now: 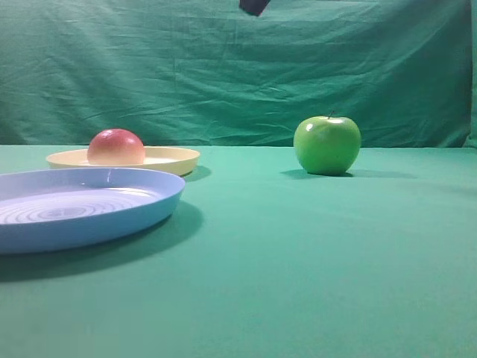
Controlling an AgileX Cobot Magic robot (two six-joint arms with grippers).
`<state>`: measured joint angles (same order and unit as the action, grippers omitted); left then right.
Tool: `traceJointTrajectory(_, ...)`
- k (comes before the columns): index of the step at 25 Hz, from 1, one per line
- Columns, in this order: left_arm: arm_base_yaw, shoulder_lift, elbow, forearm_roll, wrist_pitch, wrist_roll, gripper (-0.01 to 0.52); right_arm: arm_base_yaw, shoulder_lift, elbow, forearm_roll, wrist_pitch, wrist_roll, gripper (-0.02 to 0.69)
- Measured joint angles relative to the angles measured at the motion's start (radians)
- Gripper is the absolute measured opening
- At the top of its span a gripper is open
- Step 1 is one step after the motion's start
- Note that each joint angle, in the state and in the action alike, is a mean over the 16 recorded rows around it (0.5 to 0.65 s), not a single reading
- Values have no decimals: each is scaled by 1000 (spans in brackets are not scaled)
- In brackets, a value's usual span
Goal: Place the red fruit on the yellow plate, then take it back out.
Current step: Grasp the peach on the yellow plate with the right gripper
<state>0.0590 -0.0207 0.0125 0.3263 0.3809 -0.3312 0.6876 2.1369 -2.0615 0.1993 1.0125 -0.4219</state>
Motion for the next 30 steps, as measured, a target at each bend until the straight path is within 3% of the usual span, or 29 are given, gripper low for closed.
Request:
traceJointTrajectory(5,0,0,0,0,0,1,0,51,94,-67,15,-70,-14,82)
traceJointTrajectory(16,0,0,0,0,0,2,0,91,216,-95,68,-274,-40,510)
traceJointTrajectory(19,0,0,0,0,0,2,0,91,244,-96,76,-311,-41,599)
traceJointTrajectory(24,0,0,0,0,0,2,0,91,288,-96,79,-355,-41,645)
traceJointTrajectory(30,0,0,0,0,0,2,0,91,330,-97,80,-387,-41,606)
